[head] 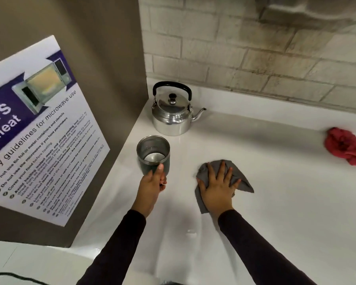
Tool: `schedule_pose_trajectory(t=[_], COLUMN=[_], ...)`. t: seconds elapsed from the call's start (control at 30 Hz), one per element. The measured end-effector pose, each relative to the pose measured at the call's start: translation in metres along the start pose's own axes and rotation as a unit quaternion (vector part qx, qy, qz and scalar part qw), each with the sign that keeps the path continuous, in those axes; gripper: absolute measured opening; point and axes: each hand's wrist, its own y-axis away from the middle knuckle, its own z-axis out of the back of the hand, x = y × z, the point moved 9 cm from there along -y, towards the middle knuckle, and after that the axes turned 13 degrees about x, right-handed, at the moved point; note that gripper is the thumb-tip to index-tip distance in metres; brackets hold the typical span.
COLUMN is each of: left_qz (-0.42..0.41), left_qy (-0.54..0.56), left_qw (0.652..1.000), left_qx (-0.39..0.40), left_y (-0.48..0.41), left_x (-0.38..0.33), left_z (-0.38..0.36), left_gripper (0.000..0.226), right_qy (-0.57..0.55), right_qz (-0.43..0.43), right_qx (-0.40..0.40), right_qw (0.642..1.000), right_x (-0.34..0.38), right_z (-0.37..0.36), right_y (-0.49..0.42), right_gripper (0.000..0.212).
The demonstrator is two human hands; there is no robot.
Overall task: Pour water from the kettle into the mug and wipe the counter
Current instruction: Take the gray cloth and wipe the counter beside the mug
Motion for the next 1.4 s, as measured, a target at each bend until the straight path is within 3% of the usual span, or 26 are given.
schedule_pose_trajectory(t=[0.17, 0.3, 0.57, 0.73, 0.87, 1.07, 1.27, 1.4], left_qz=[-0.007, -0.023, -0.042, -0.04, -0.033, -0.015, -0.012, -0.017], left_qy=[-0.03, -0.049, -0.107, -0.103, -0.104, -0.09, -0.094, -0.1], left_qw=[1.0, 0.998, 0.993, 0.994, 0.994, 0.996, 0.996, 0.995], left_qx=[-0.002, 0.011, 0.004, -0.007, -0.005, -0.001, 0.003, 0.014], left_y=[0.003, 0.012, 0.039, 0.053, 0.063, 0.077, 0.092, 0.101], left_x=[-0.001, -0.02, -0.064, -0.065, -0.058, -0.048, -0.044, -0.047], left_z=[0.008, 0.016, 0.042, 0.059, 0.064, 0.067, 0.067, 0.068], left_gripper=[0.048, 0.049, 0.052, 0.049, 0.05, 0.052, 0.051, 0.05], right_qy=[0.006, -0.061, -0.131, 0.04, 0.075, -0.031, -0.121, -0.074], right_qz=[0.102, 0.154, 0.321, 0.403, 0.415, 0.33, 0.35, 0.398], right_qx=[0.021, 0.035, 0.144, 0.086, 0.059, 0.052, 0.107, 0.177], right_qw=[0.995, 0.986, 0.927, 0.91, 0.905, 0.942, 0.923, 0.897], right_x=[0.028, 0.057, 0.151, 0.172, 0.15, 0.111, 0.178, 0.231], right_z=[0.005, 0.017, -0.003, -0.036, -0.04, -0.004, 0.007, -0.006], right_y=[-0.037, -0.07, -0.052, 0.015, 0.029, -0.036, -0.076, -0.058], right_gripper=[0.054, 0.05, 0.047, 0.059, 0.061, 0.056, 0.047, 0.054])
